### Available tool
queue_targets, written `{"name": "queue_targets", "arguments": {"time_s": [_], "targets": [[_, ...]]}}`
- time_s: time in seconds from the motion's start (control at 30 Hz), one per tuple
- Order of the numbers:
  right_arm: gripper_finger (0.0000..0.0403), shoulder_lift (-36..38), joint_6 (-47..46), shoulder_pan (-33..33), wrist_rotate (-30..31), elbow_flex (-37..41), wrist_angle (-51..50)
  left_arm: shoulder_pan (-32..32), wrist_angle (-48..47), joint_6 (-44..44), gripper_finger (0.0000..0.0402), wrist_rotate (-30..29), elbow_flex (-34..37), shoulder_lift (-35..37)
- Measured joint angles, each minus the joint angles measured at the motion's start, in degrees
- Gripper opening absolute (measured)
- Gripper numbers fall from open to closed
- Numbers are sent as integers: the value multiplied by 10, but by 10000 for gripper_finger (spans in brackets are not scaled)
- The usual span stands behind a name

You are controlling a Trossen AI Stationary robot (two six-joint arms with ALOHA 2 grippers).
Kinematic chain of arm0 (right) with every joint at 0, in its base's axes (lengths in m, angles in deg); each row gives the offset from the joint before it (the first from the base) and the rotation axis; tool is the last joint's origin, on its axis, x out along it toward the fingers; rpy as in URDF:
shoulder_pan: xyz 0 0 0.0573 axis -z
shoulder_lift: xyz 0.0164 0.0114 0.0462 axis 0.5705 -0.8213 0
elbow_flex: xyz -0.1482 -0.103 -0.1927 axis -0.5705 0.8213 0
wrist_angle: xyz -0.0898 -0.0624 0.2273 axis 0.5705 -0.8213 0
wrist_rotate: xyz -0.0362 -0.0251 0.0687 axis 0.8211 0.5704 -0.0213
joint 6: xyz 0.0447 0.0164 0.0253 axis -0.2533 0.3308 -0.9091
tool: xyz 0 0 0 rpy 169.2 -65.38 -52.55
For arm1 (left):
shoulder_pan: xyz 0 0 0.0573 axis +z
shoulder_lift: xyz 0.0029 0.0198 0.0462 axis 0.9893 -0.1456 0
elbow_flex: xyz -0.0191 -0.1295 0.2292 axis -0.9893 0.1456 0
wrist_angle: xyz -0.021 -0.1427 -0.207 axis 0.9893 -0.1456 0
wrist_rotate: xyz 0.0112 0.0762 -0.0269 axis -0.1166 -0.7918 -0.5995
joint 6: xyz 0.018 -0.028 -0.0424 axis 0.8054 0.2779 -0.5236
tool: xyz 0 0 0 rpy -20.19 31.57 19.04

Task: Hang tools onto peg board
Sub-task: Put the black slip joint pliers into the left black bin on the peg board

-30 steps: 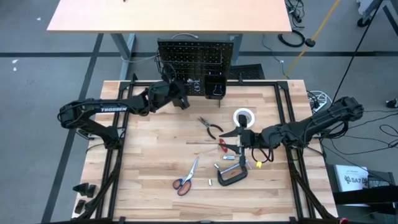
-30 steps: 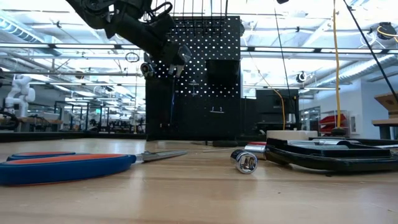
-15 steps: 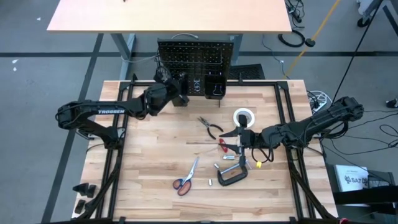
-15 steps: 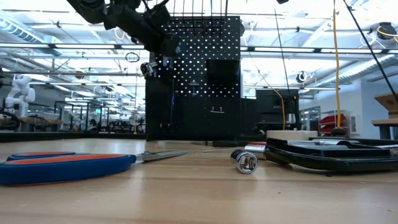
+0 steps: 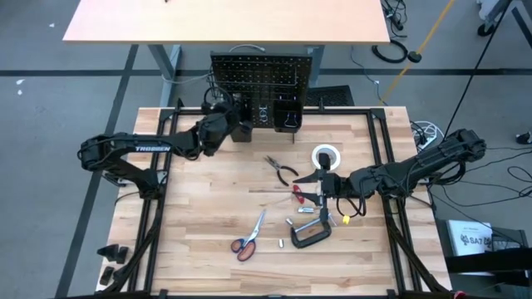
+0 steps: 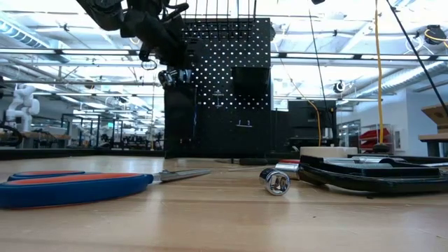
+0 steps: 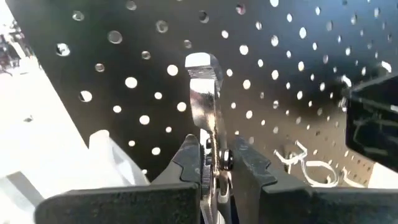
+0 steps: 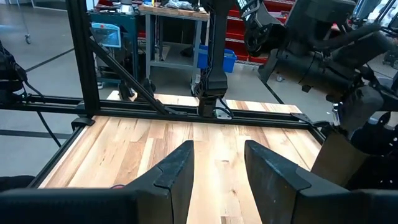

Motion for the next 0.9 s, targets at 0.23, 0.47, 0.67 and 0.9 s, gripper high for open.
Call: {"name": "queue_targets", "arguments": {"time_s": [0.23, 0.47, 0.67, 0.9], "targets": [[136, 0, 0, 0, 0, 0, 0, 0, -46, -48, 39, -17, 0, 0], [136, 0, -3, 0, 0, 0, 0, 2, -76, -66, 111, -13, -2, 2], [136, 0, -5, 0, 0, 0, -1, 2, -66, -66, 190, -22, -1, 1], [136, 0, -5, 0, 0, 0, -4, 3, -51, -40, 226, -33, 0, 0]]}}
